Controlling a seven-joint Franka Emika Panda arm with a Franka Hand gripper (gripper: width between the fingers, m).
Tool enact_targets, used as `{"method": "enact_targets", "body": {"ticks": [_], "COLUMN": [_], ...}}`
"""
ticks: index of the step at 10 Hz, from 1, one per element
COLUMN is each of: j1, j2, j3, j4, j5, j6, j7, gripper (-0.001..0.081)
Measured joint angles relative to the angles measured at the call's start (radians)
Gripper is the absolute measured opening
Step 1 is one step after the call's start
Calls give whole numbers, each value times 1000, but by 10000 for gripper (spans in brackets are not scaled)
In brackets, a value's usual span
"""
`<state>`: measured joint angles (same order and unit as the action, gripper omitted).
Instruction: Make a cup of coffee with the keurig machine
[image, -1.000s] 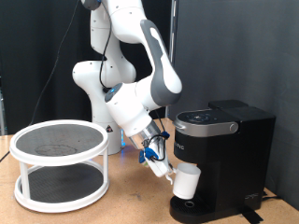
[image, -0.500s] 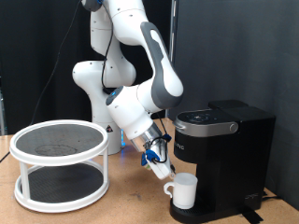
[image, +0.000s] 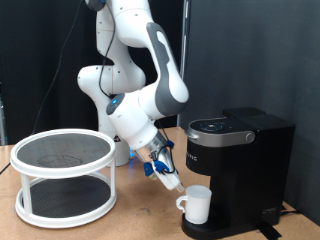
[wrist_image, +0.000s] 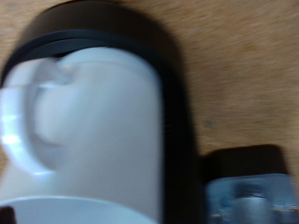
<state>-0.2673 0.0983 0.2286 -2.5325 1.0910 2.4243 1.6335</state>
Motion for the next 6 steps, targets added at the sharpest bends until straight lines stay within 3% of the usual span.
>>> {"method": "enact_targets", "body": {"ticks": [1,4,6], "j1": [-15,-63,-87], "j2": [-26,-108,-167], "j3": [-14,-59,-84], "j4": [-18,-61,-90], "j5": [-34,-96,-117], "j6": [-50,-203,-259], "j7": [-8,-47,-66], "gripper": [703,734,734]}}
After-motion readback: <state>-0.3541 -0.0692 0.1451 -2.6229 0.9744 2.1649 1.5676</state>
